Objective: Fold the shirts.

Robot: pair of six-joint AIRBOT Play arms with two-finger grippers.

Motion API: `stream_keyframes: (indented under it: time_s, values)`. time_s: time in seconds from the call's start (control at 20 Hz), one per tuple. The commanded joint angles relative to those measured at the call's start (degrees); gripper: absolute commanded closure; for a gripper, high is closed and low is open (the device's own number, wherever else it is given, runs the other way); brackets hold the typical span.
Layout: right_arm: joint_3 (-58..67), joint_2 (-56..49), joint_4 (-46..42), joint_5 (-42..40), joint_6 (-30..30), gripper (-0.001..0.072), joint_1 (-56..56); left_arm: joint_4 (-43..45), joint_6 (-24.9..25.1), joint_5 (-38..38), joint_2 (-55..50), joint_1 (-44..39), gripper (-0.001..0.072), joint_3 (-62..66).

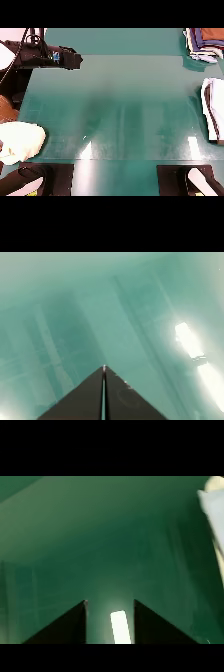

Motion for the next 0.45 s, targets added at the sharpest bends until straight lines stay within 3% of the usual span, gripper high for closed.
stream_keyframes:
  time_s: [0.0,0.2,0.4]
  values:
    - [3.6,0.1,1.2,-3.3,-0.2,0.0695,14.7,0.0,0.0,0.9,0.0,0.0,0.0684,0.0]
    - [6.7,0.1,1.2,-4.6,-0.6,0.0695,23.4,0.0,0.0,2.0,0.0,0.0,0.0684,0.0]
    - [7.5,0.2,1.4,-4.6,-0.6,0.0695,24.7,0.0,0.0,2.0,0.0,0.0,0.0684,0.0]
